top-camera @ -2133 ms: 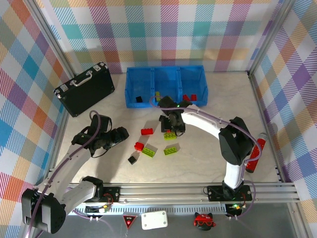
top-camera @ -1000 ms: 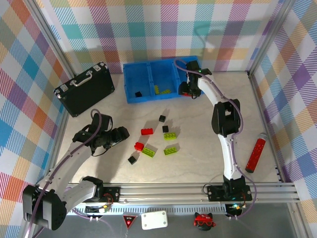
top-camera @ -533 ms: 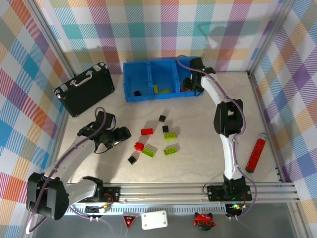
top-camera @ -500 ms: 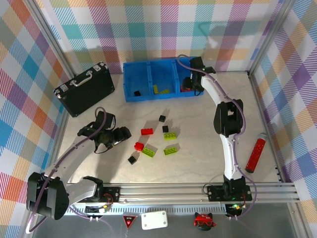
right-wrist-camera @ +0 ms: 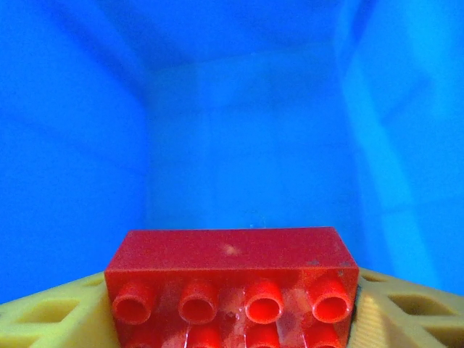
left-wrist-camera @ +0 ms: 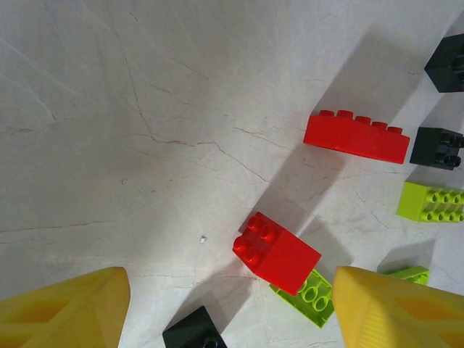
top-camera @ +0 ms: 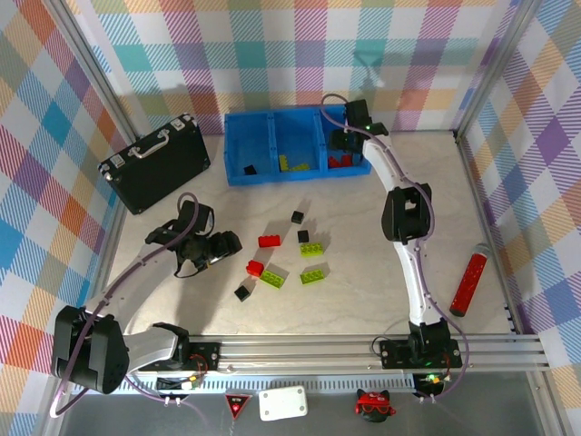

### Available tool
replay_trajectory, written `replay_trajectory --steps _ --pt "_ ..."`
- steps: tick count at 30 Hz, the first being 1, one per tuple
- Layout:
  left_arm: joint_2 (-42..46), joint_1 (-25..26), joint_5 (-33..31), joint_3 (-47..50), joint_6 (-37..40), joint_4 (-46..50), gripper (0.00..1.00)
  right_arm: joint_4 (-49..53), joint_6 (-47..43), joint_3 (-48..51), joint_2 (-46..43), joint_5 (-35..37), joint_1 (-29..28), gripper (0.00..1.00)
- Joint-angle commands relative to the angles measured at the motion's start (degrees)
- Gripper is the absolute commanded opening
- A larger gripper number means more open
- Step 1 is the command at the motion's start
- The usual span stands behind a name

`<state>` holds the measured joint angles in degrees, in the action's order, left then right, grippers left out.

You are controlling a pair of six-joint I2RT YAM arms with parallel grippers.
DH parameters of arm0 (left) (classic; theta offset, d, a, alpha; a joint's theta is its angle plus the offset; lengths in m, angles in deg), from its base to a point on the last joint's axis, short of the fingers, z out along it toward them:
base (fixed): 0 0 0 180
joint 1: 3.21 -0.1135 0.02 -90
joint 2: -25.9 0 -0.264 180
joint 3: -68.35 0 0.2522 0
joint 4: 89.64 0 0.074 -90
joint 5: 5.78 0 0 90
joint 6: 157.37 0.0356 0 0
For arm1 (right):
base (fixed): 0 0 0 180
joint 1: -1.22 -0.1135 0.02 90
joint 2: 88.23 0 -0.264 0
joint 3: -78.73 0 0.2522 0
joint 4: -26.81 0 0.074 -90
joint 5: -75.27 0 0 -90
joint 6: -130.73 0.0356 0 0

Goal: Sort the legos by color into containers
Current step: Place the lego in the container, then move the container to the top-center of the table.

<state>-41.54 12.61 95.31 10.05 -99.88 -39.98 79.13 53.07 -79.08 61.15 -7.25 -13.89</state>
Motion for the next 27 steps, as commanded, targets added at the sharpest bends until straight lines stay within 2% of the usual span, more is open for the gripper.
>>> replay_trajectory --steps 1,10,14,16,27 --pt "-0.84 -0.78 0.19 -2.21 1.16 0.88 0.74 -2.43 -1.31 -1.67 1.51 0.73 -0.09 0.76" --pt "-1.66 -0.78 0.62 -2.39 0.96 0.31 0.74 1.24 -1.28 1.76 -1.70 1.89 -0.07 0.80" --pt "-1.39 -0.78 0.94 -1.88 0.70 -0.04 0.74 0.47 -3.33 10.77 -7.64 -0.23 -0.09 0.90" --pt "-1.15 -0.78 1.20 -1.78 0.66 -0.13 0.74 -0.93 -4.44 15.30 -10.34 -0.78 -0.09 1.00" --pt "0.57 -0.78 1.63 -2.31 0.44 0.57 0.74 -2.28 -4.40 31.03 -20.64 -1.39 -0.07 0.99"
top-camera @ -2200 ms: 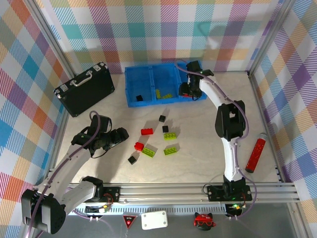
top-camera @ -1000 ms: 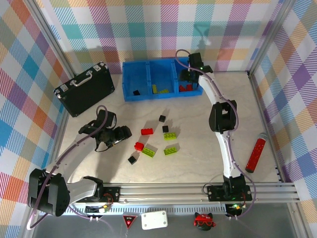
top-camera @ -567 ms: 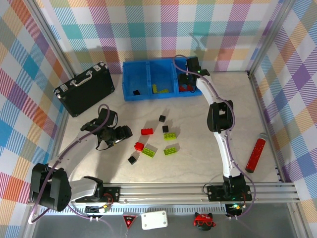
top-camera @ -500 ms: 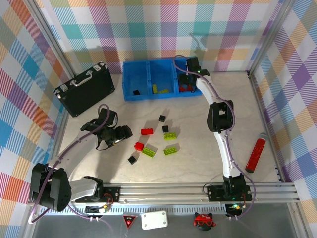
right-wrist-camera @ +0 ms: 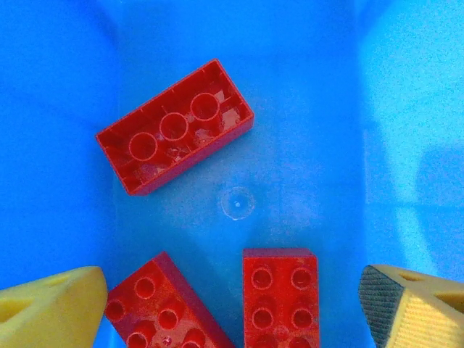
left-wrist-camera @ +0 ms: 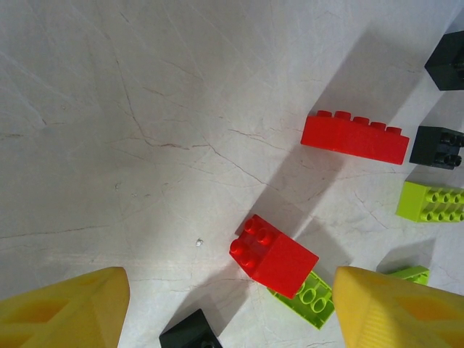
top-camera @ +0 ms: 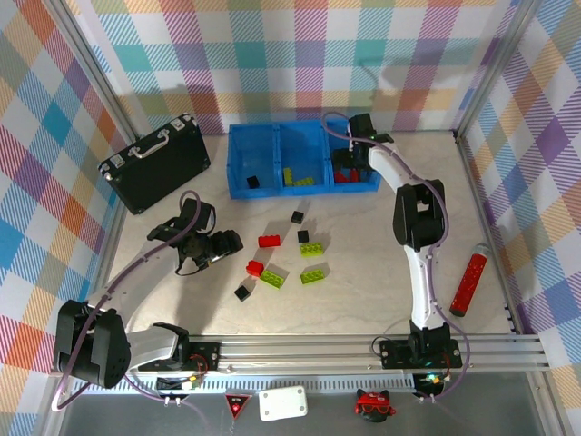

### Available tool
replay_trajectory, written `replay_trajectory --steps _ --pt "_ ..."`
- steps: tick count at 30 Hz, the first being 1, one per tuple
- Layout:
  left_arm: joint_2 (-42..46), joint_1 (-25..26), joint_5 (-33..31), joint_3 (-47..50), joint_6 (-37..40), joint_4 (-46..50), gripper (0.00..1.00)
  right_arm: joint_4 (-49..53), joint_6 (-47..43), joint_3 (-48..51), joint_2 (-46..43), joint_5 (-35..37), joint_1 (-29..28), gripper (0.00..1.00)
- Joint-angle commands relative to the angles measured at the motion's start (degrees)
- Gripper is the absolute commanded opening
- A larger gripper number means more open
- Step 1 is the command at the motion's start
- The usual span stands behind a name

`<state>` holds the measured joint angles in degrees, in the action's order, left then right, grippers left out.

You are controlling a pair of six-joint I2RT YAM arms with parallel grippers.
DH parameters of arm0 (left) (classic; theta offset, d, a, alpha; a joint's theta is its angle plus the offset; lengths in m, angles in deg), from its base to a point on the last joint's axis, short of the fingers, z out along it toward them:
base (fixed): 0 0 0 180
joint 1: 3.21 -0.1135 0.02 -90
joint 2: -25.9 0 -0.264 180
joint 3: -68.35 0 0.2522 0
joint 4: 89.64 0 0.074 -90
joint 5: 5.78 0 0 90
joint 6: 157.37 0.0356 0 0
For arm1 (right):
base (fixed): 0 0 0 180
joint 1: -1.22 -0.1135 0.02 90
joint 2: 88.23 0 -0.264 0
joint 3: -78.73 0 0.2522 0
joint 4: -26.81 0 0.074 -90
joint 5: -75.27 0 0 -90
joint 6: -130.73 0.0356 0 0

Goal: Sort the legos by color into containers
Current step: Move the container to the top-center of the table.

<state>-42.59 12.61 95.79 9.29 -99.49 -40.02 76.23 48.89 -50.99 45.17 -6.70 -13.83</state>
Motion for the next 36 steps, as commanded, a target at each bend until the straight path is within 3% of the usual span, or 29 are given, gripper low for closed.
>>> replay_trajectory --steps 1,9,14,18,26,36 --pt "1.88 -0.78 1.20 -1.46 -0.04 0.62 0.74 0.55 0.67 4.66 -5.87 -1.85 -0.19 0.99" --pt "3.39 -0.78 1.17 -0.76 -0.14 0.63 0.74 -0.14 8.65 16.21 -13.96 0.99 -1.45 0.99" --pt "3.30 -0.78 1.68 -0.89 -0.05 0.40 0.74 -2.57 11.94 17.58 -14.83 4.40 -2.49 0.98" --pt "4.23 -0.78 1.88 -1.11 0.23 0.57 0.74 -5.32 10.92 15.31 -14.46 4.34 -2.52 0.85" --pt "5.85 -0.78 1.35 -0.75 0.48 1.23 0.74 -2.62 7.42 6.20 -11.04 4.10 -2.53 0.88" --pt "6.33 -0.78 1.26 -0.73 1.05 1.60 0.74 0.23 7.12 3.64 -10.26 3.75 -2.46 0.79"
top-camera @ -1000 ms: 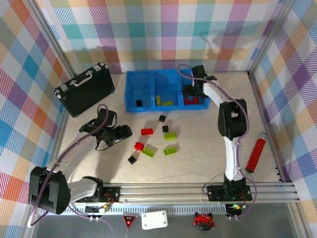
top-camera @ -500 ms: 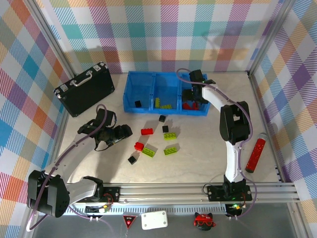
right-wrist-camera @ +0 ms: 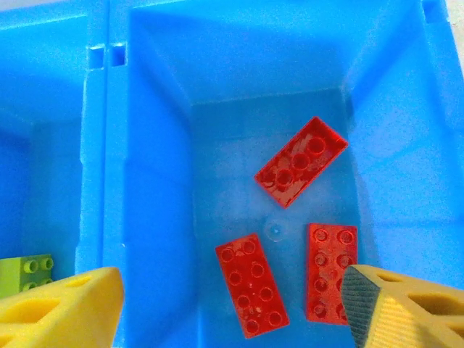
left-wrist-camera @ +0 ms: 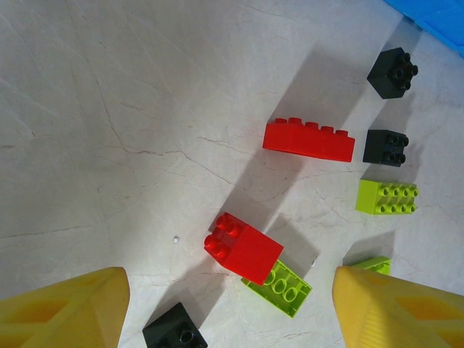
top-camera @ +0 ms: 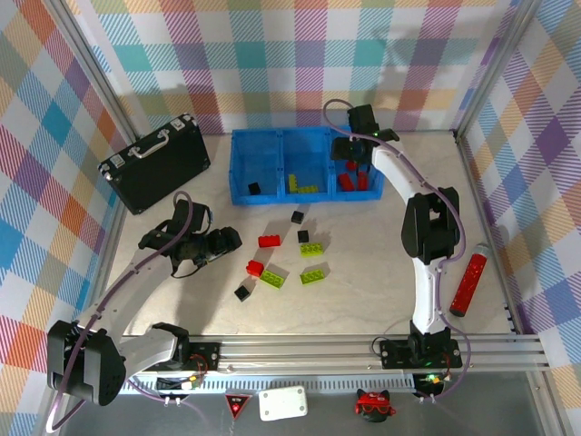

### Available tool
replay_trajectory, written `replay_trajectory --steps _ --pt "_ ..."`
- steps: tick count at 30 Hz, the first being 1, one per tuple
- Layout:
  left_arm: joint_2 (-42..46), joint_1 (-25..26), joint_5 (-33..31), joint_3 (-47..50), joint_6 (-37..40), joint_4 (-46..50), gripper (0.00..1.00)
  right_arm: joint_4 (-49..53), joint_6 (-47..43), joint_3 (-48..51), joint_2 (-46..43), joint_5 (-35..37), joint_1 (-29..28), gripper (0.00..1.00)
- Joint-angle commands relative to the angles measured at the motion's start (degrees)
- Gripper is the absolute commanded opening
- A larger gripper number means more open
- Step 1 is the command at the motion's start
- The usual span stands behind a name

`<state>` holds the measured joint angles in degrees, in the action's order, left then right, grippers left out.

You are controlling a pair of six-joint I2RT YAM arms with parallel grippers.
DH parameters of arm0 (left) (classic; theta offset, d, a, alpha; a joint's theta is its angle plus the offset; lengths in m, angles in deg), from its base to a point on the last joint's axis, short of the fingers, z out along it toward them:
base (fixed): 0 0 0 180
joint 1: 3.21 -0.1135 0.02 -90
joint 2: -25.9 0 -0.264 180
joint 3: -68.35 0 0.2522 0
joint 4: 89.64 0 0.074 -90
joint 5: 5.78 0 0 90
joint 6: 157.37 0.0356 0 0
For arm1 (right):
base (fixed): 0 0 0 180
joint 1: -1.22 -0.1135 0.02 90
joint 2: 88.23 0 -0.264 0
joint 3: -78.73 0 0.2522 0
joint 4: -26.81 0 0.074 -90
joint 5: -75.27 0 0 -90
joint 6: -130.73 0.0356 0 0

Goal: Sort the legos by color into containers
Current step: Move the container to the top-center of the table, then pick up the lego from the center of the table.

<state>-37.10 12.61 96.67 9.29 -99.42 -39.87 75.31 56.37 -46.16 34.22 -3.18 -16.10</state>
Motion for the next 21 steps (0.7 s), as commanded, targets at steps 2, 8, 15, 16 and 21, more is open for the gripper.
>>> replay_trajectory --steps 2,8,15,16,21 --pt "0.87 -0.78 -0.03 -0.96 1.00 1.58 0.74 1.62 0.13 -0.32 -1.02 -0.26 -0.25 0.78" --pt "-1.93 0.19 -2.78 -4.00 2.23 2.81 0.73 3.89 1.40 5.40 -9.88 -2.96 -0.52 0.77" --pt "-11.37 5.65 -8.59 -11.19 3.40 3.86 0.72 6.89 2.77 16.54 -21.21 -5.90 -2.00 0.76" --pt "-12.72 6.62 -9.64 -12.28 3.41 4.10 0.72 7.07 3.16 18.26 -22.73 -6.08 -2.14 0.76" --pt "-22.14 11.76 -14.13 -19.56 1.70 5.02 0.72 6.74 5.19 28.18 -31.53 -6.55 -2.28 0.76"
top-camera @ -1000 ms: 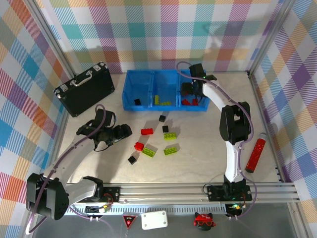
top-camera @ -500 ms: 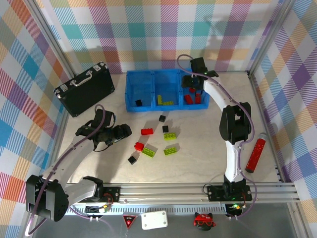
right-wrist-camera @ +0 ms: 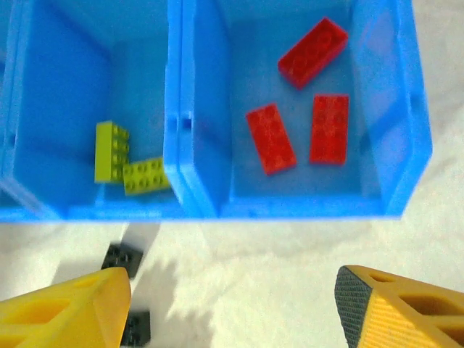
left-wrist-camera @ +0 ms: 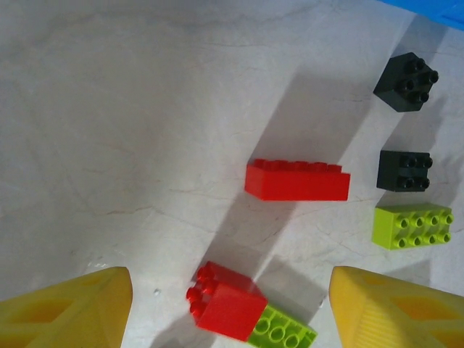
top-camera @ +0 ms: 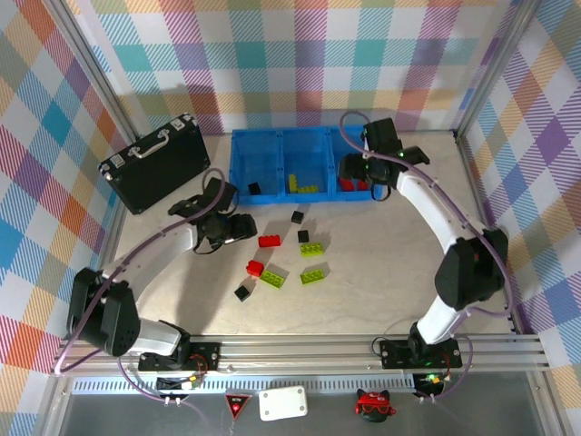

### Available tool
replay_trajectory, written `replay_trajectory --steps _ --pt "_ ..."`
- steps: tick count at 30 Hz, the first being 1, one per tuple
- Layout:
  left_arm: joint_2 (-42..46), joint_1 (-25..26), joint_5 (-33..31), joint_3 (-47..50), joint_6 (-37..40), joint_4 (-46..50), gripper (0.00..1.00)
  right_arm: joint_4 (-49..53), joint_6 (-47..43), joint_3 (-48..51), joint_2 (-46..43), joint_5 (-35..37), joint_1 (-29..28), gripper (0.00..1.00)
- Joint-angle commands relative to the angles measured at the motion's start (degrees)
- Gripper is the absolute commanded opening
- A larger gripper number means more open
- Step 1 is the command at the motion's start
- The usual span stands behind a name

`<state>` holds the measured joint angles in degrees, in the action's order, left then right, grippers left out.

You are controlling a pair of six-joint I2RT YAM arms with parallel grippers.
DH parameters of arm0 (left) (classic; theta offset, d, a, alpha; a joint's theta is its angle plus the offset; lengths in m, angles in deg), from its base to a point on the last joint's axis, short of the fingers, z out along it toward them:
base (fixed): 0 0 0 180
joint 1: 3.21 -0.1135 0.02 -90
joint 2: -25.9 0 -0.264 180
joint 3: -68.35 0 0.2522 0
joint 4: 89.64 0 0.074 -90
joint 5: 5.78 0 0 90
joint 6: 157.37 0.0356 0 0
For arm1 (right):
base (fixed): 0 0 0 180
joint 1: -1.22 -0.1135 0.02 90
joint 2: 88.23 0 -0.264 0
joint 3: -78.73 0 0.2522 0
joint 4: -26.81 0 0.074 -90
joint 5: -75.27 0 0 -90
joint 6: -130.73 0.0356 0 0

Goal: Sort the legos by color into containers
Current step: Pick up the lego from the center of the table.

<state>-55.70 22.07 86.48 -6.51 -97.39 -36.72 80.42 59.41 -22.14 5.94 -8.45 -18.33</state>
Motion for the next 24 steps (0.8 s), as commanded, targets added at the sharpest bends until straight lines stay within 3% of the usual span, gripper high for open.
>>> replay_trajectory --steps 1,12,24 --pt "-5.23 3.37 -4.86 -5.18 -0.85 2.12 0.73 1.69 2.37 5.51 -4.47 -1.27 0.01 0.76" --pt "-22.77 11.40 -12.24 -18.53 -5.06 5.91 0.86 3.35 3.06 15.15 -14.81 -0.65 -0.05 0.77" --pt "-29.60 12.95 -12.35 -19.86 -5.83 6.29 0.85 4.08 3.46 19.05 -18.57 -2.14 -0.03 0.78"
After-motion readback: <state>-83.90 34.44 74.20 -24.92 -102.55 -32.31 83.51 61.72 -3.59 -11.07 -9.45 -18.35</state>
